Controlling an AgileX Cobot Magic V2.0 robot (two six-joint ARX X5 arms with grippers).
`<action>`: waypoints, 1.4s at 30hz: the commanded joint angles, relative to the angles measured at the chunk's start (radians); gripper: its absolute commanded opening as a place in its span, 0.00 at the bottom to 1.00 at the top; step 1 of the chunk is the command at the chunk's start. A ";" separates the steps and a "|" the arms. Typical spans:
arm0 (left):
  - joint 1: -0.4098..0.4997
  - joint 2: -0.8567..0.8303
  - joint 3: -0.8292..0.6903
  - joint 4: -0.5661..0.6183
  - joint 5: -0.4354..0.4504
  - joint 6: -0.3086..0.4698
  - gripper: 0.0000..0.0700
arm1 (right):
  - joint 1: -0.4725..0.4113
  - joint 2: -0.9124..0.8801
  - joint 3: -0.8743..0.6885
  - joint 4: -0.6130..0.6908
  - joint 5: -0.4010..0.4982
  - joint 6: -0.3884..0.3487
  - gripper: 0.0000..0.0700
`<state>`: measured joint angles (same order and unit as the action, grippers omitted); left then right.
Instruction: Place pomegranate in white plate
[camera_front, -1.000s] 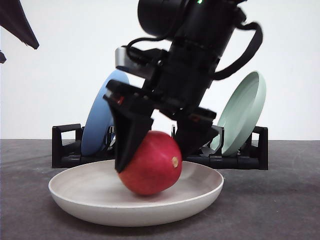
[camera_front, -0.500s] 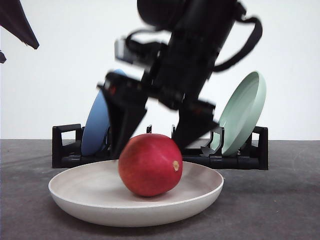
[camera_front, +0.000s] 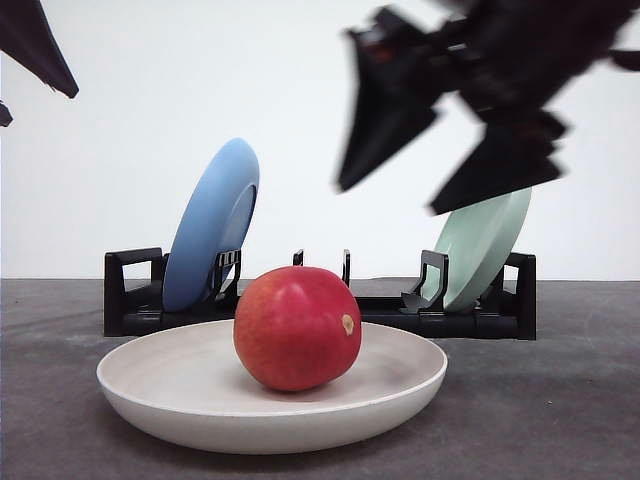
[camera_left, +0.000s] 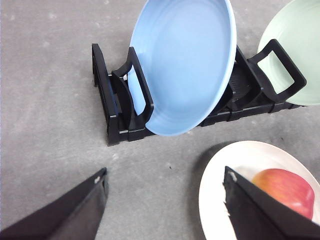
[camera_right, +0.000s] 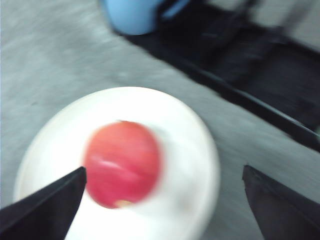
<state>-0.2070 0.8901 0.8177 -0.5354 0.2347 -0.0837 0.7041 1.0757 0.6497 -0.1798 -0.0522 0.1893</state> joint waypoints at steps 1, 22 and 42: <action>-0.003 0.005 0.004 0.005 0.002 -0.008 0.62 | -0.028 -0.045 -0.023 -0.014 0.000 0.019 0.88; -0.003 0.005 0.004 0.006 0.002 -0.026 0.02 | -0.316 -0.294 -0.103 -0.174 0.041 -0.024 0.03; 0.025 -0.100 -0.059 0.010 0.002 0.011 0.02 | -0.316 -0.294 -0.103 -0.156 0.050 -0.024 0.04</action>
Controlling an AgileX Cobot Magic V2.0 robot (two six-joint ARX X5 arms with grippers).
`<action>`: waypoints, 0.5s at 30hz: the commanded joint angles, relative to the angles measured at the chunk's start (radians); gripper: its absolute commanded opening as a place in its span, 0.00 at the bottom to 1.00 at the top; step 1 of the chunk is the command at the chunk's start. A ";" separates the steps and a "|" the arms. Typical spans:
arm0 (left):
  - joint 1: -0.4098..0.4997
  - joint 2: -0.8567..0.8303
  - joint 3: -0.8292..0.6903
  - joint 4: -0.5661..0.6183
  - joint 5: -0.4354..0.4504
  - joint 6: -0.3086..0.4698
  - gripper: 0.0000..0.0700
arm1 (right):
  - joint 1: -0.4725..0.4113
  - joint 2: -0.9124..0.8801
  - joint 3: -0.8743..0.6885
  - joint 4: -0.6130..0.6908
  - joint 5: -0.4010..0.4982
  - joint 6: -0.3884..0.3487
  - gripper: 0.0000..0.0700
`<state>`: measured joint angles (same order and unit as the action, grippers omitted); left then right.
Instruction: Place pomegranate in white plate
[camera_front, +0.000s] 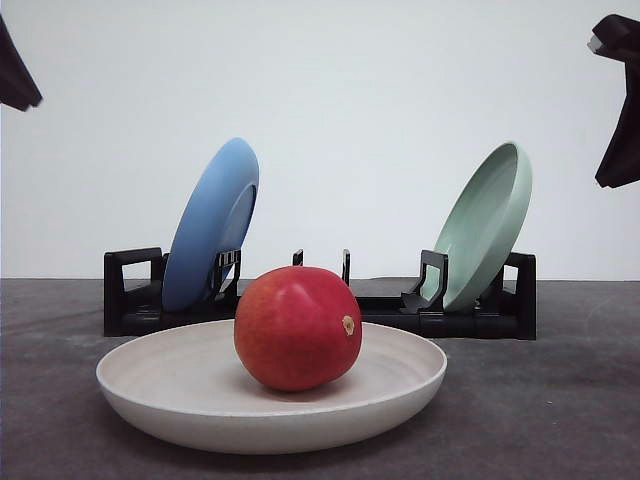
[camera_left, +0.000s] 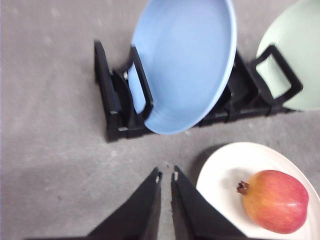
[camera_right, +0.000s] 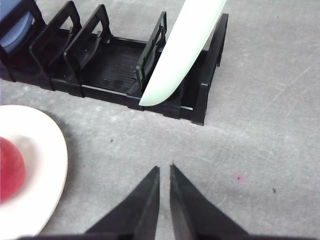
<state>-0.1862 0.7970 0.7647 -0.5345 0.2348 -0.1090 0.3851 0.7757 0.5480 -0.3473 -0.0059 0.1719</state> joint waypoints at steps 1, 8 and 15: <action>0.017 -0.032 -0.033 0.034 0.002 0.041 0.02 | 0.003 0.006 -0.001 0.012 0.004 -0.007 0.04; 0.127 -0.288 -0.293 0.223 -0.001 0.043 0.02 | 0.003 0.006 -0.001 0.012 0.005 -0.006 0.04; 0.220 -0.551 -0.508 0.273 -0.100 0.049 0.02 | 0.003 0.006 -0.001 0.012 0.005 -0.007 0.04</action>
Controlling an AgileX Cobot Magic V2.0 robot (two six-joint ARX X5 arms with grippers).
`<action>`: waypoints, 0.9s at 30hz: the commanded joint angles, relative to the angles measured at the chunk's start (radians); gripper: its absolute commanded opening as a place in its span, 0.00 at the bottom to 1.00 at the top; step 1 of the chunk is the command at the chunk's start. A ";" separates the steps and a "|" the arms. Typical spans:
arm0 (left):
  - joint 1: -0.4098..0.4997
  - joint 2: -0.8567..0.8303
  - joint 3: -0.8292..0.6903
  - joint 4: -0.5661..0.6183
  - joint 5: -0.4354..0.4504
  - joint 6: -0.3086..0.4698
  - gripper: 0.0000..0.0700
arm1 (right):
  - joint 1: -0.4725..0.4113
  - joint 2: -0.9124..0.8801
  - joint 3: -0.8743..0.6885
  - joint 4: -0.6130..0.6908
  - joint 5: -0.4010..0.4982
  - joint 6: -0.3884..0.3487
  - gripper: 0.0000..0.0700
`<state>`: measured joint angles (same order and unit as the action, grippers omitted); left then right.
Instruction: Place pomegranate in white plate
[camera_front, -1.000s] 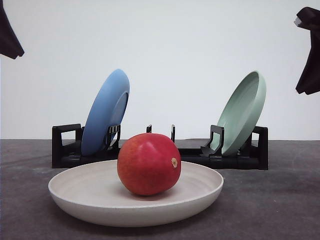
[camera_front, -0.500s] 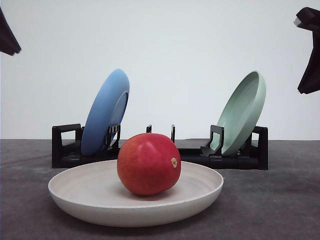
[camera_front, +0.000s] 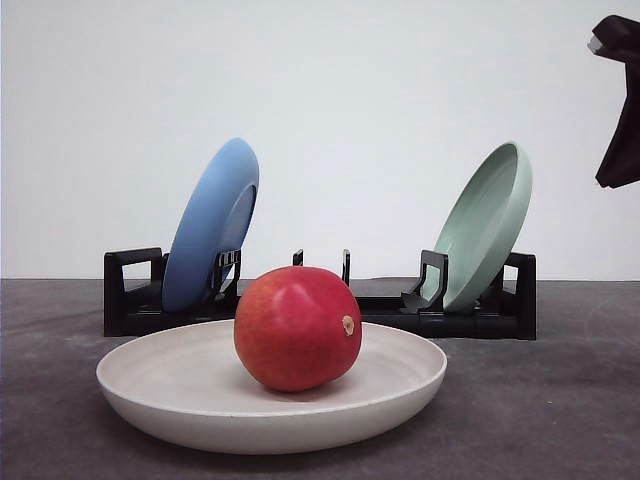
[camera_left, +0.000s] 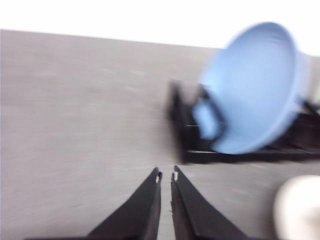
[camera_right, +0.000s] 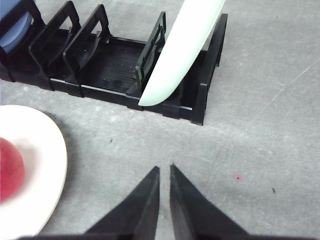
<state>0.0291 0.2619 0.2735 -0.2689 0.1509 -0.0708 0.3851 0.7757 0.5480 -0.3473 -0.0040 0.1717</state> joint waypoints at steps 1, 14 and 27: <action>0.012 -0.043 -0.039 0.008 -0.034 0.010 0.02 | 0.003 0.006 -0.001 0.012 0.003 -0.006 0.04; 0.023 -0.259 -0.224 0.019 -0.080 0.049 0.02 | 0.003 0.006 -0.001 0.012 0.003 -0.006 0.04; -0.048 -0.259 -0.262 0.086 -0.079 0.122 0.02 | 0.003 0.006 -0.001 0.018 0.005 -0.006 0.04</action>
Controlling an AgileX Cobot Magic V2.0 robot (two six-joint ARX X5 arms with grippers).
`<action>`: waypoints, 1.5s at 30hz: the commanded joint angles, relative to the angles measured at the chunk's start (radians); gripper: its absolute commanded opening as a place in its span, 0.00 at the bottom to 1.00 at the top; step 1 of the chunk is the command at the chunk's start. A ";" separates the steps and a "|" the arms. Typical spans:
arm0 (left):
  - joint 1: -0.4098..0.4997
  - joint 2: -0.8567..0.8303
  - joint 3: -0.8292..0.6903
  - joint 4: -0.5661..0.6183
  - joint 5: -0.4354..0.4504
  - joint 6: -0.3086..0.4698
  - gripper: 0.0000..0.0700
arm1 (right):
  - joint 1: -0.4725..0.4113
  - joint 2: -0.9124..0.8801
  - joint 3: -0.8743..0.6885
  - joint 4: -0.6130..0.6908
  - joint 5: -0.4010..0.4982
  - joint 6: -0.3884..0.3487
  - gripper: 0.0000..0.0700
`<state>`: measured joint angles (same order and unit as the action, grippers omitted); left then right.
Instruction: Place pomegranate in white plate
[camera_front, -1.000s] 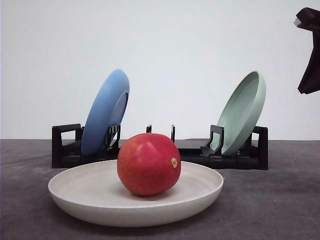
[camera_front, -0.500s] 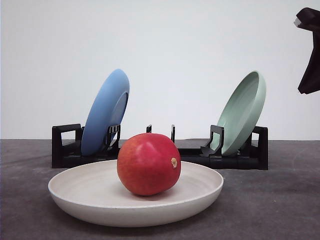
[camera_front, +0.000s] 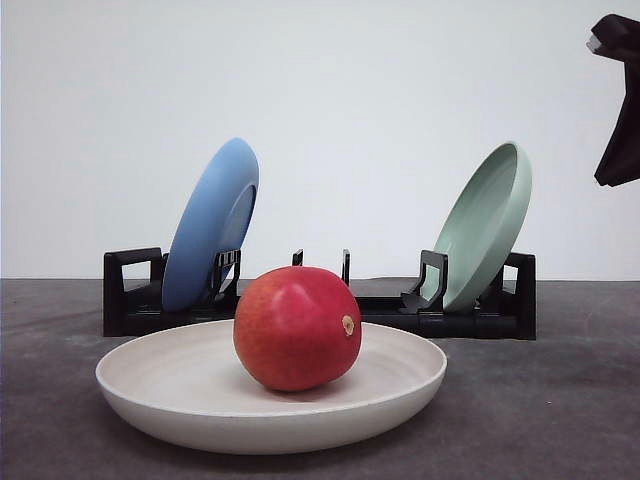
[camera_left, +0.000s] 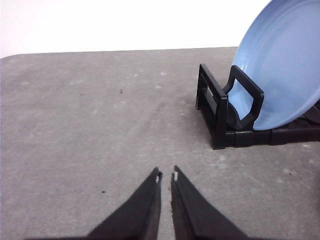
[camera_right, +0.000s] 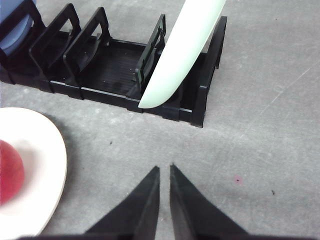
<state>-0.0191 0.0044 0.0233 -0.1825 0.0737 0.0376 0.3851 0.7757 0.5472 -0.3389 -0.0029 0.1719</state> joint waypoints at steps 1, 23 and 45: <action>0.000 -0.002 -0.011 -0.001 -0.002 0.014 0.02 | 0.003 0.006 0.000 0.010 0.003 -0.006 0.04; 0.000 -0.002 -0.011 -0.001 -0.002 0.014 0.02 | -0.024 -0.151 -0.059 0.036 0.002 -0.120 0.04; 0.000 -0.002 -0.011 -0.001 -0.002 0.014 0.02 | -0.316 -0.748 -0.537 0.310 0.000 -0.086 0.04</action>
<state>-0.0193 0.0044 0.0233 -0.1825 0.0737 0.0383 0.0699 0.0345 0.0181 -0.0417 -0.0032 0.0795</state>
